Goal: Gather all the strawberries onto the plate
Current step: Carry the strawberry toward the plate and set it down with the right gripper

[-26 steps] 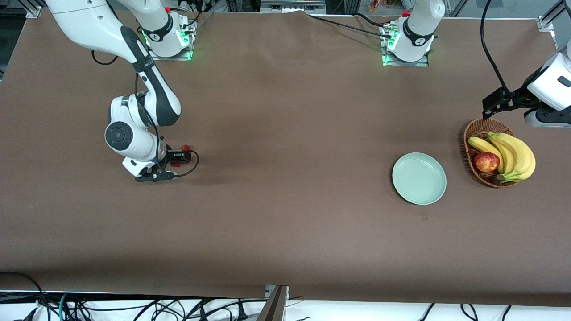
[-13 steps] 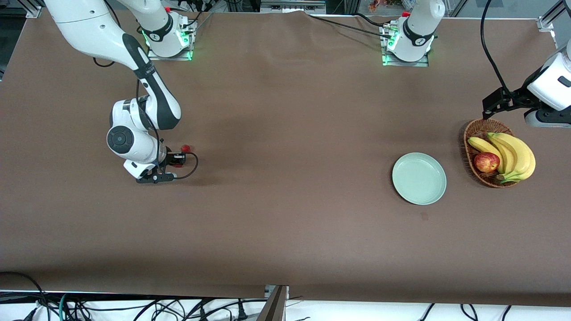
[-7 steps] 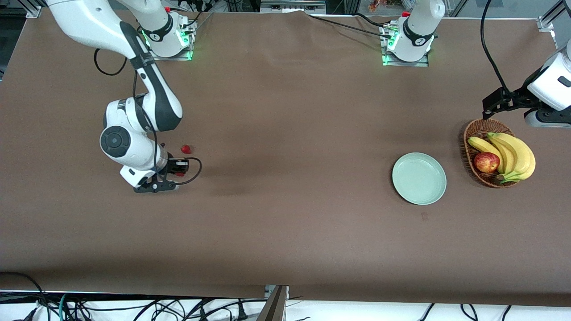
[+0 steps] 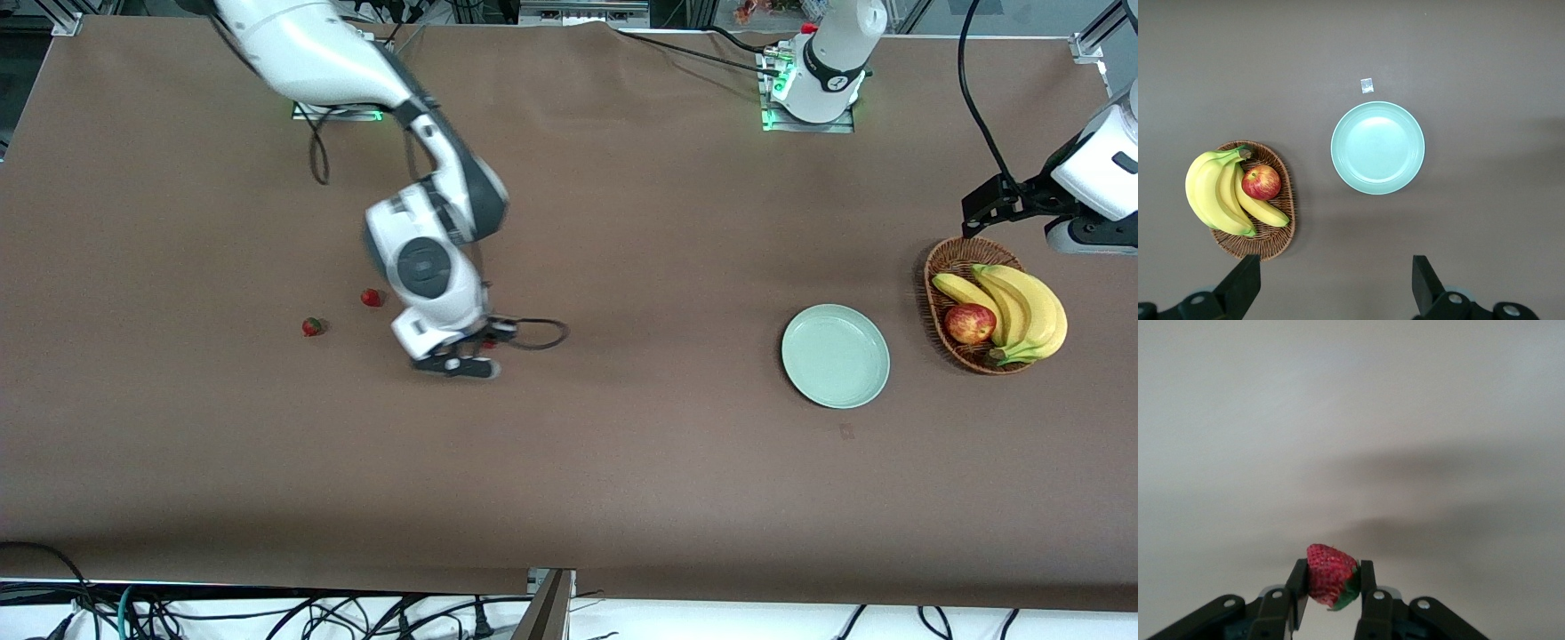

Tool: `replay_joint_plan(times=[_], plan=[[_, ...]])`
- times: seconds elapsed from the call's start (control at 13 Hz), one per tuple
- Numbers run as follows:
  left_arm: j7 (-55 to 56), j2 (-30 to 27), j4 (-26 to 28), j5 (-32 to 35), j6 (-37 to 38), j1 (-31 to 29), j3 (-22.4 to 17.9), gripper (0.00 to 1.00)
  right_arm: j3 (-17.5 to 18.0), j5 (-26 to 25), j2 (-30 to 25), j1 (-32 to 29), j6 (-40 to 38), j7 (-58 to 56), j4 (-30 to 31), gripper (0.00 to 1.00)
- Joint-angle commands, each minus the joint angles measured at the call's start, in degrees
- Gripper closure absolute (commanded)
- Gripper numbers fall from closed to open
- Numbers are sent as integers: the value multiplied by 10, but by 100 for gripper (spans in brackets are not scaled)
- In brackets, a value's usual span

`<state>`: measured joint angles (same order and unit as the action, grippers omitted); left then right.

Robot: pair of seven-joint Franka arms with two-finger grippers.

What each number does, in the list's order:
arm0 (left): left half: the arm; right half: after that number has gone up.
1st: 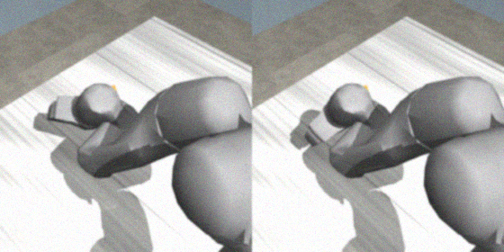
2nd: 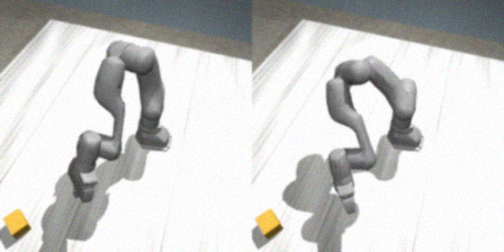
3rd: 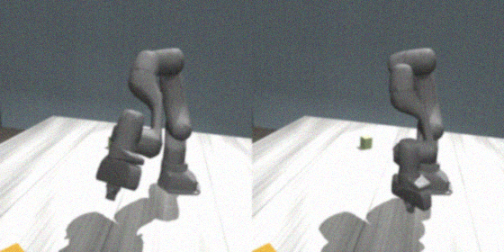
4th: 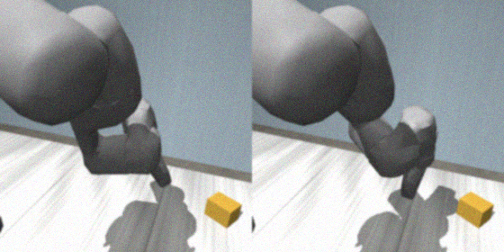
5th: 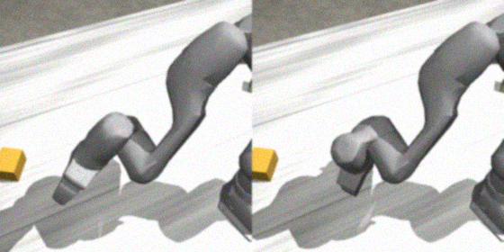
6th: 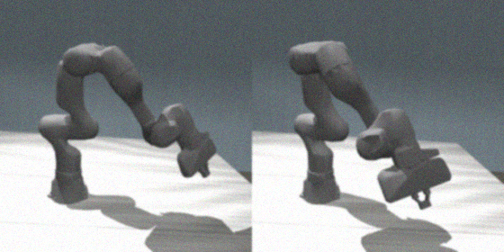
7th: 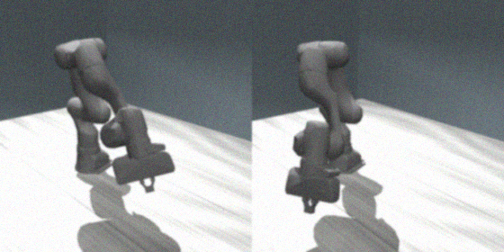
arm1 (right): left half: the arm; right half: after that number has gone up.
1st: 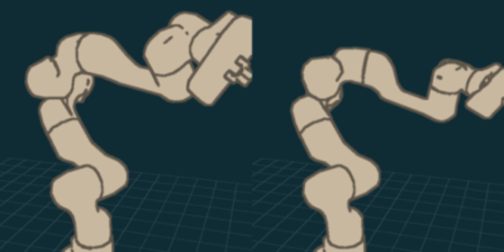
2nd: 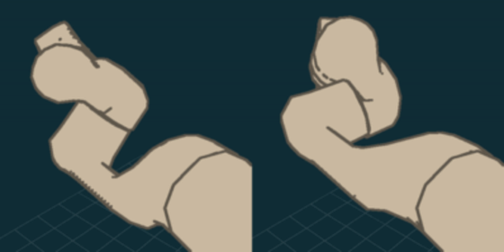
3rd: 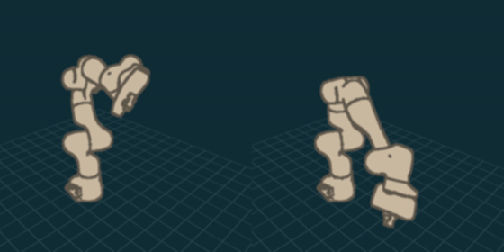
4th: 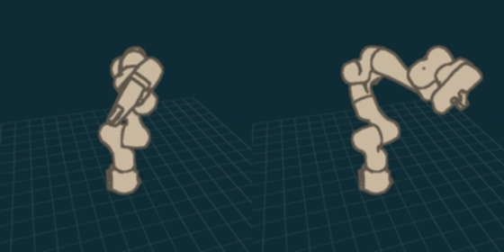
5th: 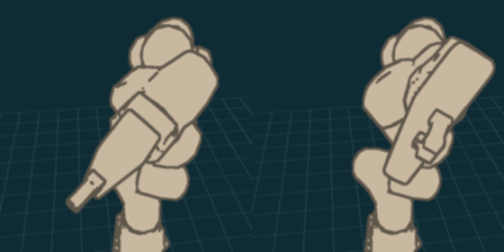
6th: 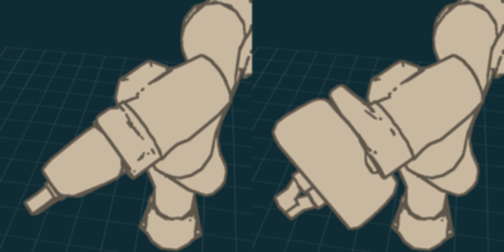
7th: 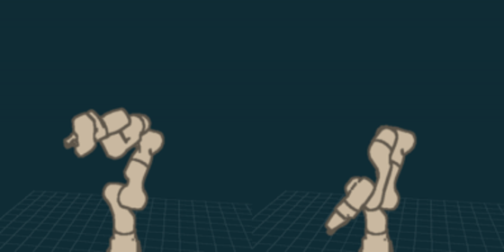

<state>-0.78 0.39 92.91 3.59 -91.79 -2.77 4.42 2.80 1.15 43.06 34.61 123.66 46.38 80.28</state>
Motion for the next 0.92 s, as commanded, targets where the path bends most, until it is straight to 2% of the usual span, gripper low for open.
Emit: replay_joint_plan(times=[0.0,0.31,0.54,0.69,0.84], plan=[[-1,-12,8,-10,5,-2,0,0,-6,1,67,67,33,126,-90,71],[-1,-12,8,-10,6,-2,0,0,-8,-1,129,153,186,263,-94,70],[-1,-12,8,-10,7,-2,0,0,-8,0,130,158,193,274,-94,65],[-1,-11,7,-10,7,-2,0,0,-9,-1,127,158,193,273,-94,35],[-2,-9,7,-10,8,-3,0,0,-9,-3,122,159,193,273,-94,0]])
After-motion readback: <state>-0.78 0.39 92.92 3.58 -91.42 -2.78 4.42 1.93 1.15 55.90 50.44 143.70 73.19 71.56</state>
